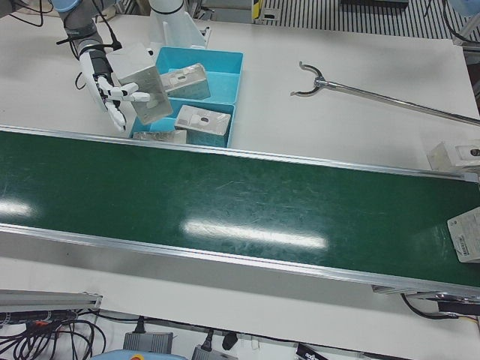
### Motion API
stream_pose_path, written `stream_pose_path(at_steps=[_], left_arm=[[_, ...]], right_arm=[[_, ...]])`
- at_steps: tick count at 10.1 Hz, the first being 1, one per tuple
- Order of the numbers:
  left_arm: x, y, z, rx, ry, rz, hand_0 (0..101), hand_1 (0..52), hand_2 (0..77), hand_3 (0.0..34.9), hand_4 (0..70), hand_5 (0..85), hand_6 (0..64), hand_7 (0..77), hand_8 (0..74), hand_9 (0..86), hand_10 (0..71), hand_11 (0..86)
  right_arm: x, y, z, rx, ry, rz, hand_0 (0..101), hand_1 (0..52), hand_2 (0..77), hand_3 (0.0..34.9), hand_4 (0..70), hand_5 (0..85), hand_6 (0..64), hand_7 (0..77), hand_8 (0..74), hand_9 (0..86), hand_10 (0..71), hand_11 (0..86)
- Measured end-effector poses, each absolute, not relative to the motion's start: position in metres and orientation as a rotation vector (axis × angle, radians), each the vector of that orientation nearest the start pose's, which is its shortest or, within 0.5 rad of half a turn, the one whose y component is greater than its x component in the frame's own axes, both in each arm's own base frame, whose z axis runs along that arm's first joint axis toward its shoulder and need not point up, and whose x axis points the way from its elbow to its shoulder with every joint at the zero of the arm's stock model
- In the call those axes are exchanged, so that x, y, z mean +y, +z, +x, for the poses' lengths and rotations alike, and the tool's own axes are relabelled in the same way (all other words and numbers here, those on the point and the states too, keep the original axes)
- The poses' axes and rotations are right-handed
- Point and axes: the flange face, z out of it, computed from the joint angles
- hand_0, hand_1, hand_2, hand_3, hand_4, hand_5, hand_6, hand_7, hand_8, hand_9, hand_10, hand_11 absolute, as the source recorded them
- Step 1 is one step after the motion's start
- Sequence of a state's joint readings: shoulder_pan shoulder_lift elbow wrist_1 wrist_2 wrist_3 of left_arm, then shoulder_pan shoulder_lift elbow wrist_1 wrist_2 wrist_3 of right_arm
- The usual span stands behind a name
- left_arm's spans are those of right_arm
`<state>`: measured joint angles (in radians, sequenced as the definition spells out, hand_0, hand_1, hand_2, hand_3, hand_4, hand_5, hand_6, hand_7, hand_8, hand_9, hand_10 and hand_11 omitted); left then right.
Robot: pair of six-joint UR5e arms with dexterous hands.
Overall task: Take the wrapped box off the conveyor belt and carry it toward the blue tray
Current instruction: 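Lower the box into the blue tray and open the right hand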
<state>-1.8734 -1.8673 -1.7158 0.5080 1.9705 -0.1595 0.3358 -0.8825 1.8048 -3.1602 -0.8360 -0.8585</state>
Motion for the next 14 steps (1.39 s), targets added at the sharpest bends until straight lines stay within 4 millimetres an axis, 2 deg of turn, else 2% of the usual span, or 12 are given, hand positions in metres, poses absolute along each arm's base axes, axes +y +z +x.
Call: stream_pose_path(at_steps=[1,2,3,4,5,7,8,9,10,12,13,14], left_arm=[[-0.51,0.507,-0.258,2.175,-2.334,-0.31,0,0.0,0.5,0.0,0.0,1.1,0.0,0.0,0.5,0.0,0.5,0.5],[-0.51,0.507,-0.258,2.175,-2.334,-0.31,0,0.0,0.5,0.0,0.0,1.1,0.0,0.0,0.5,0.0,0.5,0.5],[-0.51,0.507,-0.258,2.175,-2.334,-0.31,0,0.0,0.5,0.0,0.0,1.1,0.0,0.0,0.5,0.0,0.5,0.5],[-0.51,0.507,-0.258,2.175,-2.334,-0.31,0,0.0,0.5,0.0,0.0,1.1,0.0,0.0,0.5,0.5,0.0,0.5],[-0.51,0.507,-0.258,2.175,-2.334,-0.31,0,0.0,0.5,0.0,0.0,1.1,0.0,0.0,0.5,0.0,0.5,0.5],[-0.51,0.507,-0.258,2.175,-2.334,-0.31,0,0.0,0.5,0.0,0.0,1.1,0.0,0.0,0.5,0.5,0.5,0.5],[-0.51,0.507,-0.258,2.175,-2.334,-0.31,0,0.0,0.5,0.0,0.0,1.1,0.0,0.0,0.5,0.0,0.0,0.5],[-0.51,0.507,-0.258,2.175,-2.334,-0.31,0,0.0,0.5,0.0,0.0,1.1,0.0,0.5,0.5,0.5,0.5,0.5],[-0.51,0.507,-0.258,2.175,-2.334,-0.31,0,0.0,0.5,0.0,0.0,1.1,0.0,0.0,0.5,0.0,0.5,0.5],[-0.51,0.507,-0.258,2.175,-2.334,-0.31,0,0.0,0.5,0.0,0.0,1.1,0.0,0.0,0.5,0.0,0.5,0.5],[-0.51,0.507,-0.258,2.175,-2.334,-0.31,0,0.0,0.5,0.0,0.0,1.1,0.0,0.0,0.5,0.0,0.5,0.5],[-0.51,0.507,-0.258,2.175,-2.334,-0.31,0,0.0,0.5,0.0,0.0,1.1,0.0,0.0,0.5,0.0,0.5,0.5]], right_arm=[[-0.397,0.182,-0.53,2.973,-1.496,0.167,47,1.6,24.0,5.6,10.4,49.6,34.4,6.5,2.7,6.5,0.0,6.0],[-0.396,0.182,-0.53,2.972,-1.496,0.168,47,22.4,12.0,13.2,6.0,43.1,13.6,4.9,1.1,1.6,2.2,2.2],[-0.396,0.181,-0.53,2.972,-1.495,0.171,47,22.4,12.0,13.2,5.4,30.0,13.6,4.9,1.1,1.6,0.0,2.2],[-0.396,0.181,-0.53,2.971,-1.493,0.174,47,10.9,12.5,15.6,7.6,18.5,10.9,4.9,1.1,1.6,1.6,3.3],[-0.396,0.18,-0.529,2.97,-1.49,0.177,47,13.1,12.0,14.7,6.5,21.8,13.1,6.0,1.1,1.6,1.6,3.8],[-0.395,0.179,-0.527,2.971,-1.485,0.18,47,13.1,12.0,14.5,6.5,22.4,13.6,6.5,1.1,1.6,1.6,3.3],[-0.395,0.178,-0.525,2.972,-1.483,0.18,47,13.1,12.0,13.3,6.5,23.5,13.6,6.0,1.1,1.6,1.6,3.8],[-0.397,0.177,-0.517,2.972,-1.48,0.173,47,13.1,12.0,13.2,6.5,23.5,13.6,6.0,1.1,1.6,1.6,3.3],[-0.399,0.175,-0.503,2.97,-1.489,0.149,48,13.1,12.0,13.2,7.1,23.5,13.6,6.0,1.1,1.6,1.6,3.3],[-0.414,0.182,-0.454,2.96,-1.544,0.036,48,13.1,12.0,13.2,7.1,23.5,13.6,6.0,1.1,1.6,1.6,3.3],[-0.423,0.195,-0.426,2.942,-1.58,-0.031,49,15.8,14.2,13.2,6.5,24.5,8.7,3.8,1.1,1.6,0.0,1.6],[-0.432,0.218,-0.397,2.91,-1.628,-0.088,49,15.8,12.5,13.1,3.8,24.5,6.5,3.8,1.1,1.6,0.0,1.1]])
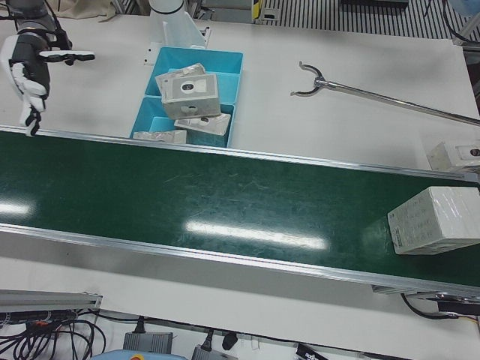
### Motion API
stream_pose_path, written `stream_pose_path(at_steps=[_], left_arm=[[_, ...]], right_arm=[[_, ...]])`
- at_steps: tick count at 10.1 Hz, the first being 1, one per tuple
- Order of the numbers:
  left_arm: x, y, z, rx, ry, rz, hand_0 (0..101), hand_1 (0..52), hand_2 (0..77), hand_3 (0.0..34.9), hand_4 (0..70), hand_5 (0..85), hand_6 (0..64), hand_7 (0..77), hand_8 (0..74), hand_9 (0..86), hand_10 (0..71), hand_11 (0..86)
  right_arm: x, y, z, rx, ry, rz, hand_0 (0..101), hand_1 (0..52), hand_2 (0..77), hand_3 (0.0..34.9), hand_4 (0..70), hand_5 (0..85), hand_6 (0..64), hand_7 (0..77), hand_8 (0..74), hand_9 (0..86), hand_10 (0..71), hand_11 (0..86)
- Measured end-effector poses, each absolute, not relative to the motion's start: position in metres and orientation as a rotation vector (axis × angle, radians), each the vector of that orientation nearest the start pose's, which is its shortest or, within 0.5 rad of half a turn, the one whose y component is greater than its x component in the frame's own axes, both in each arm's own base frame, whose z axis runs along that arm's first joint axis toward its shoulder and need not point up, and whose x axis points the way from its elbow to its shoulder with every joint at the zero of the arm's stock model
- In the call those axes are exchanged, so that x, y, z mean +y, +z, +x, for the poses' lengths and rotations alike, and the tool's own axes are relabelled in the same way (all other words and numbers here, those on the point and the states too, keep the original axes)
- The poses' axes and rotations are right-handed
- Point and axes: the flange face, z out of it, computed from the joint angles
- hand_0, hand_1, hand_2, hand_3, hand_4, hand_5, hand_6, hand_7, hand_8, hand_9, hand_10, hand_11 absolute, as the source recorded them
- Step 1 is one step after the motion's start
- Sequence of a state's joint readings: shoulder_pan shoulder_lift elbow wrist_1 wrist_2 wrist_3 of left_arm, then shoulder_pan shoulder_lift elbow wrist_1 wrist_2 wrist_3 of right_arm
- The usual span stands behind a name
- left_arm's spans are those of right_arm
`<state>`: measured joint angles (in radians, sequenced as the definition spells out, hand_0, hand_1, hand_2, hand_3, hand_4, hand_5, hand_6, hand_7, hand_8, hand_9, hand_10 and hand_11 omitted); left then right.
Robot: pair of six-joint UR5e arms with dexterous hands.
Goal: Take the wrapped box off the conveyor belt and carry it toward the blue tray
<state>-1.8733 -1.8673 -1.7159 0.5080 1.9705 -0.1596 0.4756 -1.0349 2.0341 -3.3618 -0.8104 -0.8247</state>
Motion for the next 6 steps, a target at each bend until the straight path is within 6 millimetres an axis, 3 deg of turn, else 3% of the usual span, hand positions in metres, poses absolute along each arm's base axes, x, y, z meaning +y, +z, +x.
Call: stream_pose_path(at_steps=[1,4,6], left_arm=[[-0.51,0.507,-0.258,2.175,-2.334,-0.31,0,0.0,0.5,0.0,0.0,1.1,0.0,0.0,0.5,0.0,0.5,0.5],[-0.51,0.507,-0.258,2.175,-2.334,-0.31,0,0.0,0.5,0.0,0.0,1.1,0.0,0.5,0.5,0.0,0.0,0.5],[-0.51,0.507,-0.258,2.175,-2.334,-0.31,0,0.0,0.5,0.0,0.0,1.1,0.0,0.0,0.5,0.0,0.5,0.5]], right_arm=[[-0.439,0.248,-0.371,2.864,-1.688,-0.12,48,11.5,4.4,13.2,1.1,22.9,4.9,3.8,1.6,1.6,0.0,1.1],[-0.459,0.339,-0.304,2.697,-1.855,-0.13,47,10.4,3.3,11.2,0.0,22.9,2.2,3.8,1.6,1.6,0.0,1.1],[-0.466,0.365,-0.274,2.623,-1.939,-0.156,45,8.7,2.2,10.7,0.0,22.4,0.0,3.3,1.6,1.6,0.0,1.1]])
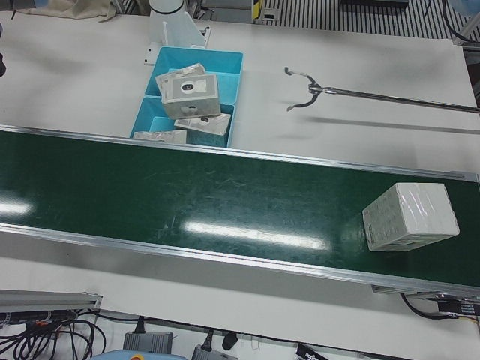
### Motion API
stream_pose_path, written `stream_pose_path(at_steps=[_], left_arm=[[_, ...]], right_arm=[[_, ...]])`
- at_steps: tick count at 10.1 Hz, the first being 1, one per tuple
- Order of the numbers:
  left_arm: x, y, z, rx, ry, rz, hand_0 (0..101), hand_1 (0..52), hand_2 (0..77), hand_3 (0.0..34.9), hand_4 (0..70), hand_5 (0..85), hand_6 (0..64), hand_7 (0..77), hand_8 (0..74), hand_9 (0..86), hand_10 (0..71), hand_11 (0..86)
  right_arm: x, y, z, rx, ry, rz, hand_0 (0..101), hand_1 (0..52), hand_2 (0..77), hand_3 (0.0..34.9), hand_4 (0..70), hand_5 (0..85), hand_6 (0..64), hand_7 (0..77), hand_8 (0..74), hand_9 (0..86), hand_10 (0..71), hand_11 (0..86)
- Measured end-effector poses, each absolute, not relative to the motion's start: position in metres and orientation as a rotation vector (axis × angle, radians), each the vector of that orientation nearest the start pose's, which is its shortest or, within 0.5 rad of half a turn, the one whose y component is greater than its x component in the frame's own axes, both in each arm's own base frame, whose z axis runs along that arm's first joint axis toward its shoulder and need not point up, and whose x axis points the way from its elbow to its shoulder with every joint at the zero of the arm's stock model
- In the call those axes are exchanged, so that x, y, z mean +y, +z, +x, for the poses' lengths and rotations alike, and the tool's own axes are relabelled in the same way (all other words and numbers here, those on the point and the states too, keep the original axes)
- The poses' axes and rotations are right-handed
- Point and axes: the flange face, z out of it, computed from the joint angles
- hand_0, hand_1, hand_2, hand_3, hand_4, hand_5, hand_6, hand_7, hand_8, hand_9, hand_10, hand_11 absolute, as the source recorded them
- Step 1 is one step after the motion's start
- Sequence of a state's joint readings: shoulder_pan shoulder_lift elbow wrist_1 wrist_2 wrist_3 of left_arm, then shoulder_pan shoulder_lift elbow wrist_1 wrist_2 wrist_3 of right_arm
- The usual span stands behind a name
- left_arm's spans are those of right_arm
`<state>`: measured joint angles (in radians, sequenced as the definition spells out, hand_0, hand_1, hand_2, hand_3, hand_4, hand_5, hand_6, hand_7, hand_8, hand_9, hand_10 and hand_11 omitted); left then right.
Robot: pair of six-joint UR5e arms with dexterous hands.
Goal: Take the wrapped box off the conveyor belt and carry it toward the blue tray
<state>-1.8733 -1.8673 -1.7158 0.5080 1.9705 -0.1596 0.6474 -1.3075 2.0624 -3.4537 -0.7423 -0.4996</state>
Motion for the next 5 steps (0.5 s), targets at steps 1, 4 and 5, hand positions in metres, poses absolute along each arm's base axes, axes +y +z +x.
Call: stream_pose_path(at_steps=[1,4,5], left_arm=[[-0.51,0.507,-0.258,2.175,-2.334,-0.31,0,0.0,0.5,0.0,0.0,1.1,0.0,0.0,0.5,0.0,0.5,0.5],[-0.51,0.507,-0.258,2.175,-2.334,-0.31,0,0.0,0.5,0.0,0.0,0.5,0.0,0.0,0.5,0.0,0.5,0.5],[-0.51,0.507,-0.258,2.175,-2.334,-0.31,0,0.0,0.5,0.0,0.0,0.5,0.0,0.0,0.5,0.0,0.5,0.5]], right_arm=[[-0.47,0.368,-0.265,2.603,-1.96,-0.175,45,8.7,2.2,11.5,0.0,22.4,0.0,3.3,1.6,1.6,0.0,1.1],[-0.507,0.352,-0.266,2.652,-1.982,-0.181,46,11.5,1.6,13.1,2.2,27.3,2.7,2.7,7.1,1.6,0.0,1.1],[-0.537,0.33,-0.268,2.711,-1.992,-0.165,49,19.1,14.7,11.2,5.4,27.3,7.1,6.0,7.1,1.6,0.0,1.1]])
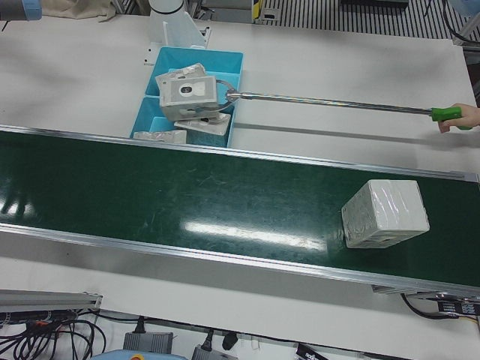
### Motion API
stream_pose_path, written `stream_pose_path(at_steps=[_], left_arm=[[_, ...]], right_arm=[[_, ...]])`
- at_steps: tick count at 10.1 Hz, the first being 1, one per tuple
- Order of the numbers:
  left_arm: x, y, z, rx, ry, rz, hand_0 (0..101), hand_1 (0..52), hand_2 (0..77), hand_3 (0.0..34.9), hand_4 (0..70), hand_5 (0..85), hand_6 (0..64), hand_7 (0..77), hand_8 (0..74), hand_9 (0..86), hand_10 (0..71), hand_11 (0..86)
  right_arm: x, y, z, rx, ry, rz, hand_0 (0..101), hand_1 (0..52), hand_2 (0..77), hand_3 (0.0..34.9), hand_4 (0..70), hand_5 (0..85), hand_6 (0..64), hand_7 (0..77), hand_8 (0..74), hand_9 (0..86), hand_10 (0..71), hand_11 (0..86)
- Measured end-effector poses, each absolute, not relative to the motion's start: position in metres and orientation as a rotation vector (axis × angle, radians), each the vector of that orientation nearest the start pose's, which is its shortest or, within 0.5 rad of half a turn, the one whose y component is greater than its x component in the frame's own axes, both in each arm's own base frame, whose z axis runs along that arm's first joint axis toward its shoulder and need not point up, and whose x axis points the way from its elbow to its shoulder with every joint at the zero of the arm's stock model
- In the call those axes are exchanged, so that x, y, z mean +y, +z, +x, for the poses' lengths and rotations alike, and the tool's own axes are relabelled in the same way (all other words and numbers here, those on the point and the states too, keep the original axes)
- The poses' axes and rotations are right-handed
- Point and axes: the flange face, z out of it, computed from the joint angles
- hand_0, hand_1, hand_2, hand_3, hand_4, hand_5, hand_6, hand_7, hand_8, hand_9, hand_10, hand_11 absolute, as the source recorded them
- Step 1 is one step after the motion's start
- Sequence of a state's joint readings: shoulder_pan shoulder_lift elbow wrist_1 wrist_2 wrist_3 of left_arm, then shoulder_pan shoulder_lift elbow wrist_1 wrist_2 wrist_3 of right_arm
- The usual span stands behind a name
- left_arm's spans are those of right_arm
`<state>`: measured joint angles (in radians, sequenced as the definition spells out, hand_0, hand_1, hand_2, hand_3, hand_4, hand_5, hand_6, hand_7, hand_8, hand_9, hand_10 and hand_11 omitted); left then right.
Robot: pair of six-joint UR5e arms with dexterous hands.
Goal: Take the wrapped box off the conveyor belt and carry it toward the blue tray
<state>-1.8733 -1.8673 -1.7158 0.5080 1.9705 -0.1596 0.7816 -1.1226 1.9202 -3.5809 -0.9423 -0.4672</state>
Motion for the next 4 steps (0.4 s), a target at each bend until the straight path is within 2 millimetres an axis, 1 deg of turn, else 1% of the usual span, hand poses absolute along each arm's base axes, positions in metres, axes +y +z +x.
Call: stream_pose_path(at_steps=[1,2,3,4], left_arm=[[-0.51,0.507,-0.258,2.175,-2.334,-0.31,0,0.0,0.5,0.0,0.0,1.1,0.0,0.0,0.5,0.0,0.5,0.5],[-0.51,0.507,-0.258,2.175,-2.334,-0.31,0,0.0,0.5,0.0,0.0,1.1,0.0,0.5,0.5,0.0,0.5,0.5],[-0.51,0.507,-0.258,2.175,-2.334,-0.31,0,0.0,0.5,0.0,0.0,1.1,0.0,0.0,0.5,0.0,0.5,0.5],[-0.51,0.507,-0.258,2.175,-2.334,-0.31,0,0.0,0.5,0.0,0.0,1.1,0.0,0.5,0.5,0.0,0.5,0.5]], right_arm=[[-0.566,0.313,-0.269,2.752,-2.025,-0.136,49,19.1,14.7,11.2,5.4,27.3,7.1,6.0,7.1,1.6,0.0,1.1],[-0.584,0.31,-0.269,2.749,-2.064,-0.083,53,20.2,13.6,11.3,5.4,24.0,7.1,6.0,4.9,1.6,0.0,1.1],[-0.594,0.313,-0.27,2.731,-2.094,-0.035,53,18.5,10.4,17.2,4.4,22.4,6.0,4.4,4.9,1.6,0.0,1.1],[-0.599,0.315,-0.27,2.716,-2.107,-0.001,53,18.5,10.4,17.2,4.4,22.4,6.0,4.4,4.9,1.6,0.0,1.1]])
